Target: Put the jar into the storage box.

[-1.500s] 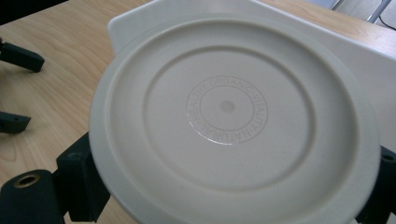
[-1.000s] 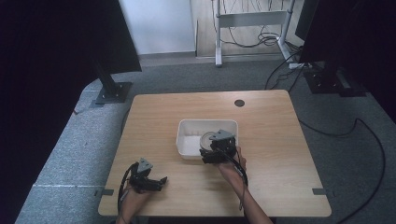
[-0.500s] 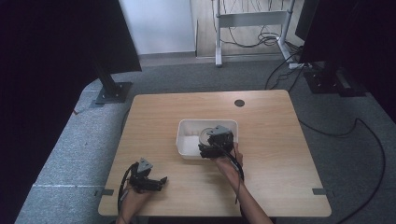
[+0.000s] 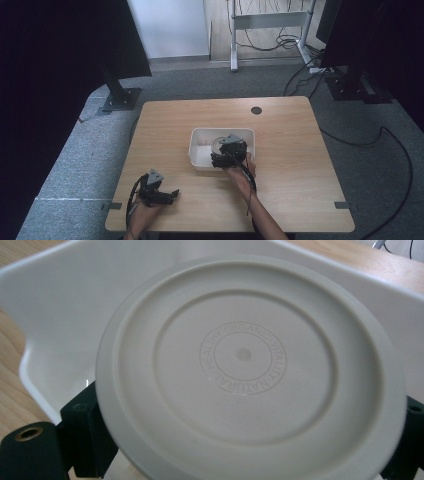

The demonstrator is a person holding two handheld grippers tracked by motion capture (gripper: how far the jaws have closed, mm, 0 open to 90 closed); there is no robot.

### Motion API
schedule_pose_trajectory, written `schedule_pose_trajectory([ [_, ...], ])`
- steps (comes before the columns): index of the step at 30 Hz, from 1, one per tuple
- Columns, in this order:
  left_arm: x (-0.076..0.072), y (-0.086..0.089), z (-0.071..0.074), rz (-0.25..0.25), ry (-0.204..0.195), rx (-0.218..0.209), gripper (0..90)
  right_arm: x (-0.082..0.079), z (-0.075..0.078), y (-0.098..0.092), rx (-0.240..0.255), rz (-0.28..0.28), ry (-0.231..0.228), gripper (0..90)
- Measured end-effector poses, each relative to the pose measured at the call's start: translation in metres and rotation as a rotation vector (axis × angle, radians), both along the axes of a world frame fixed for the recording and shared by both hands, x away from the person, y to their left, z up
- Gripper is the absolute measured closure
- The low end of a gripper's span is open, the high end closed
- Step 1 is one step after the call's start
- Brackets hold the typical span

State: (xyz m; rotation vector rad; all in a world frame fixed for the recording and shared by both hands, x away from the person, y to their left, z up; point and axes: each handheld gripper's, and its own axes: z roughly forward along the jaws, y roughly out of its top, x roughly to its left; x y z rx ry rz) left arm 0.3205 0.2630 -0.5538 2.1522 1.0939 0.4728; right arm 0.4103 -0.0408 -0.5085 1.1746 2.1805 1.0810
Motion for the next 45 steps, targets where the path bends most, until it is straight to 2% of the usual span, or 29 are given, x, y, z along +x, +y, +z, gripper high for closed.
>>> schedule_pose_trajectory([
  [9,0.000,0.000,0.000,-0.003,0.002,0.002,0.6,0.006,-0.013,0.002,-0.006,-0.012,0.035,9.0],
  [14,0.000,0.000,0.000,-0.004,0.001,0.003,0.6,0.007,-0.013,0.000,0.012,-0.016,0.053,8.9],
  [22,0.000,0.000,0.000,-0.003,0.002,0.002,0.6,0.008,-0.013,0.001,0.007,-0.017,0.057,8.8],
  [25,0.000,0.000,0.000,-0.003,0.001,0.002,0.6,0.008,-0.013,0.000,0.018,-0.008,0.066,4.3],
  [30,0.000,0.000,0.000,-0.003,0.001,0.002,0.6,0.008,-0.011,0.000,0.004,-0.005,0.051,0.4],
  [45,0.000,0.000,0.000,-0.003,0.001,0.002,0.6,-0.002,0.006,-0.008,-0.015,0.019,0.027,1.1],
])
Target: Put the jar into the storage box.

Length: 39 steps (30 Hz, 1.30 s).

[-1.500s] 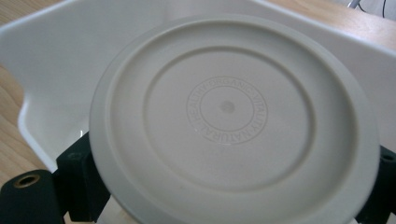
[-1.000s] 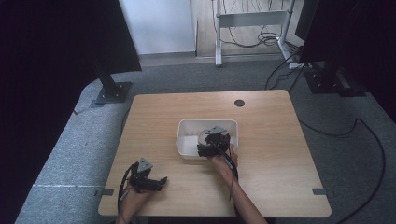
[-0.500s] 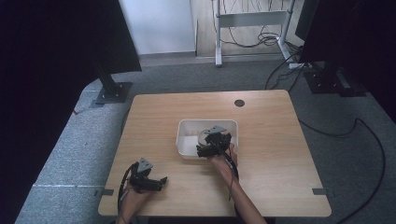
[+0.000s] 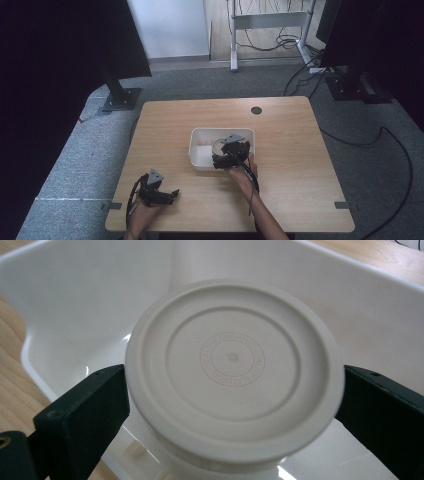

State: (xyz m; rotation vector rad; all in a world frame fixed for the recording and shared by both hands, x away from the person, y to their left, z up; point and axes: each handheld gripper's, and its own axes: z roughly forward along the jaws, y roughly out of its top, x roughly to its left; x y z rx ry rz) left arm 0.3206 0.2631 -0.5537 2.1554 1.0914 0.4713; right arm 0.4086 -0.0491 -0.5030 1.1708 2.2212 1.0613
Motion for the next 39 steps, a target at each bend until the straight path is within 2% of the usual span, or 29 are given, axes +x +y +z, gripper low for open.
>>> schedule_pose_trajectory([
  [6,0.000,0.000,0.000,0.002,-0.001,-0.003,0.6,-0.006,0.006,-0.006,-0.013,0.014,-0.007,1.7],
  [9,0.000,0.000,0.000,0.002,0.000,-0.003,0.6,-0.009,0.007,-0.010,-0.002,0.016,-0.008,2.0],
  [25,0.000,0.000,0.000,0.001,-0.001,-0.002,0.6,-0.024,0.008,-0.023,0.001,0.038,-0.020,2.9],
  [39,0.000,0.000,0.000,0.002,-0.001,-0.003,0.6,-0.043,0.010,-0.037,-0.002,0.080,-0.035,3.0],
])
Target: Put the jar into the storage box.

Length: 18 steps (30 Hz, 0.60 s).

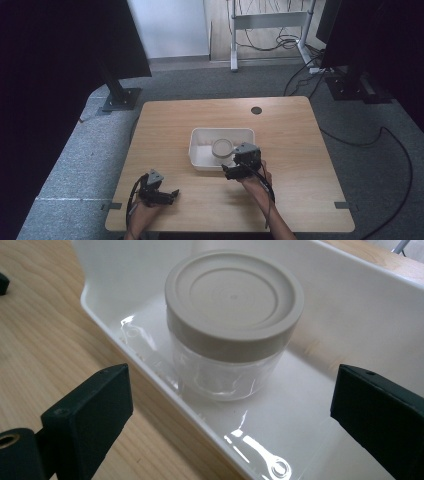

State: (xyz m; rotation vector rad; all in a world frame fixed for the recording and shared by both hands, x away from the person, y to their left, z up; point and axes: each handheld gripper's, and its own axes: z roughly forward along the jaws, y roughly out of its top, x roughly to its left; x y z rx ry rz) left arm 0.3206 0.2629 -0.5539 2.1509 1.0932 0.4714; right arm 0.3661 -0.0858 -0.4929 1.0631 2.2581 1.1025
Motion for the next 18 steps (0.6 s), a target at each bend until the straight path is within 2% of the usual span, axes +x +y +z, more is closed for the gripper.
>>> schedule_pose_trajectory([
  [11,0.000,0.000,0.000,-0.001,0.000,0.001,0.6,-0.014,-0.004,-0.008,0.000,0.026,0.001,2.9],
  [14,0.000,0.000,0.000,-0.001,0.001,0.001,0.6,-0.018,-0.004,-0.009,-0.013,0.043,-0.008,2.9],
  [18,0.000,0.000,0.000,-0.001,0.001,0.001,0.6,-0.022,-0.004,-0.014,-0.006,0.040,-0.010,3.0],
])
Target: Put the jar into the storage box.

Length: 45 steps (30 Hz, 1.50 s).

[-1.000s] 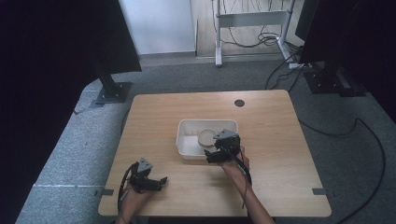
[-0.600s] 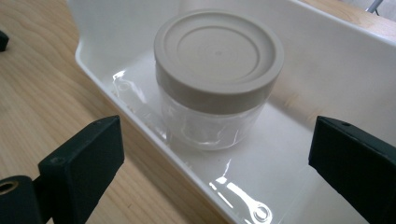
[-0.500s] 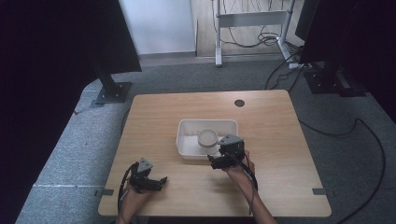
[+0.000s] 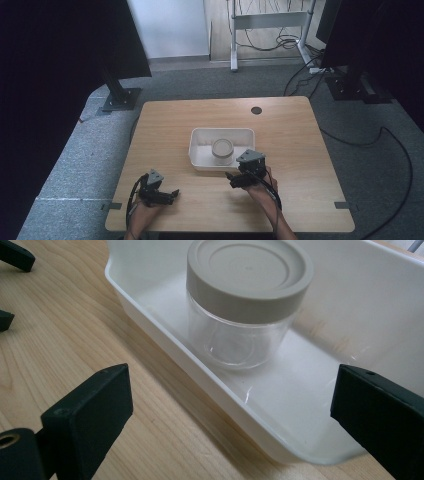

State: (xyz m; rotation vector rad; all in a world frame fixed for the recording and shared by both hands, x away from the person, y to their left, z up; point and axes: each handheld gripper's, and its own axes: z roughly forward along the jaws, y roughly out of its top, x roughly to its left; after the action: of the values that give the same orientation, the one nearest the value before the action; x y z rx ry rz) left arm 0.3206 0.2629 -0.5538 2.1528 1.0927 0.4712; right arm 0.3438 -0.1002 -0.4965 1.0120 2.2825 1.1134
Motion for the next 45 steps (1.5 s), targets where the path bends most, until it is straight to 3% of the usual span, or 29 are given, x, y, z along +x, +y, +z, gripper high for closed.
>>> schedule_pose_trajectory([
  [11,0.000,0.000,0.000,0.000,-0.001,-0.001,0.6,-0.014,0.002,-0.013,0.007,0.002,-0.008,3.0],
  [26,0.000,0.000,0.000,0.002,-0.001,0.000,0.7,-0.030,-0.001,-0.043,0.009,-0.038,-0.007,2.9],
  [36,0.000,0.000,0.000,0.002,0.000,0.003,0.6,-0.040,-0.008,-0.058,-0.005,-0.036,-0.007,3.1],
  [45,0.000,0.000,0.000,0.005,-0.001,0.001,0.6,-0.051,-0.014,-0.078,-0.010,-0.072,-0.024,2.5],
])
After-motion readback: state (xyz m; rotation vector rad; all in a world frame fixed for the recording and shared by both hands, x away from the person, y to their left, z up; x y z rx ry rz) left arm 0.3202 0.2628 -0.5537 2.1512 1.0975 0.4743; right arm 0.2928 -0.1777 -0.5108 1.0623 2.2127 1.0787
